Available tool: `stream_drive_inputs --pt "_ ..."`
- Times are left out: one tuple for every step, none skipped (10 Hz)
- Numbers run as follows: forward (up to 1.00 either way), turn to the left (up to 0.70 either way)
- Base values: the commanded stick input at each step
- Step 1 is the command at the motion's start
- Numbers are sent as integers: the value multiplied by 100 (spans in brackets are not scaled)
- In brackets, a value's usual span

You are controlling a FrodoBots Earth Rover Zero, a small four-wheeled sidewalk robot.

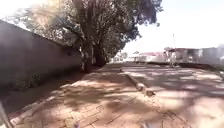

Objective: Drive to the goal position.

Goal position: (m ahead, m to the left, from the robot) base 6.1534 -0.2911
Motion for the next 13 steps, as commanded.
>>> stream_drive_inputs --pt "70 0" --pt "70 0" --pt "70 0" --pt "70 0" --pt "70 0" --pt "70 0" --pt "70 0" --pt "70 0" --pt "70 0" --pt "70 0" --pt "70 0" --pt "70 0" --pt "70 0"
